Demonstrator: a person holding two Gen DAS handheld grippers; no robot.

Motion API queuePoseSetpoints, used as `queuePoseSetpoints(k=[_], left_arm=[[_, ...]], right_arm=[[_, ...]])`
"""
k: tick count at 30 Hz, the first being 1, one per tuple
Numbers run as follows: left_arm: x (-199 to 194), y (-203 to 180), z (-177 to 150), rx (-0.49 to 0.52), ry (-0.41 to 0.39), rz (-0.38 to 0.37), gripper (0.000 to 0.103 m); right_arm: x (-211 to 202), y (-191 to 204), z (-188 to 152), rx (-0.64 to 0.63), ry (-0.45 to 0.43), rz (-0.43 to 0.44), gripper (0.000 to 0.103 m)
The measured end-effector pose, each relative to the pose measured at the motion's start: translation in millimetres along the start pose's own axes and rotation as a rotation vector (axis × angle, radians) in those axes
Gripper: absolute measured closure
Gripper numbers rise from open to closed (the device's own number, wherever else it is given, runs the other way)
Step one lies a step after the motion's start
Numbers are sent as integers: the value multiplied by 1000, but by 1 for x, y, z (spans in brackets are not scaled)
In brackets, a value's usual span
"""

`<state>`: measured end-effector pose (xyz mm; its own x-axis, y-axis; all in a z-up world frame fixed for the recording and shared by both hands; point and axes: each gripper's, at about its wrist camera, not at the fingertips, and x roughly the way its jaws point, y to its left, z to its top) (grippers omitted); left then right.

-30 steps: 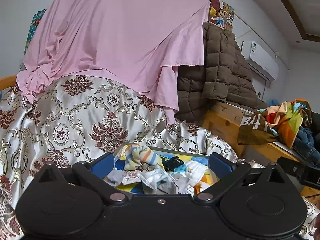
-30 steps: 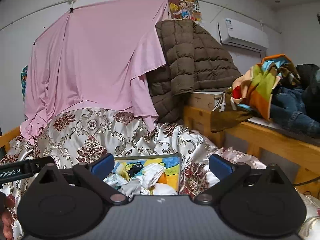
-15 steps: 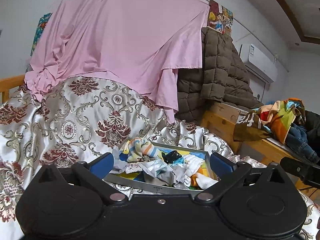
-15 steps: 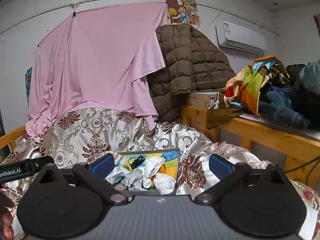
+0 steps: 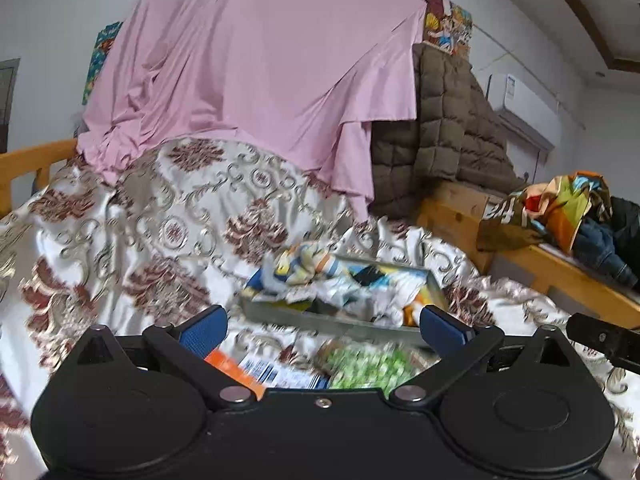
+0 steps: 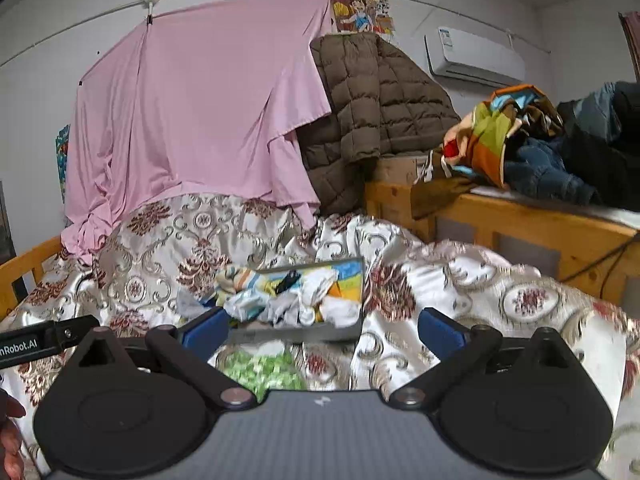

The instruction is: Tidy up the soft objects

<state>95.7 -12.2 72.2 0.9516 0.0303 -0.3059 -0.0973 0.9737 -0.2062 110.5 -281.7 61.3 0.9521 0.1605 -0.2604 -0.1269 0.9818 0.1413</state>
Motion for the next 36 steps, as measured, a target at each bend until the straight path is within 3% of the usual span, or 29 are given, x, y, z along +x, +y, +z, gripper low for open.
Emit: queuePoseSetpoints(k=[9,26,36], left_arm=[[-20,23,-28,-15,49,40,1],[-39,32,-67,12,97,85,1],[-47,27,-79,28,50,88,1]], right_arm=[[-14,6,-28,4,39,-8,0],[-27,20,-56,-26,61,4,0],[-29,22,-74,-23,68,-26,0]])
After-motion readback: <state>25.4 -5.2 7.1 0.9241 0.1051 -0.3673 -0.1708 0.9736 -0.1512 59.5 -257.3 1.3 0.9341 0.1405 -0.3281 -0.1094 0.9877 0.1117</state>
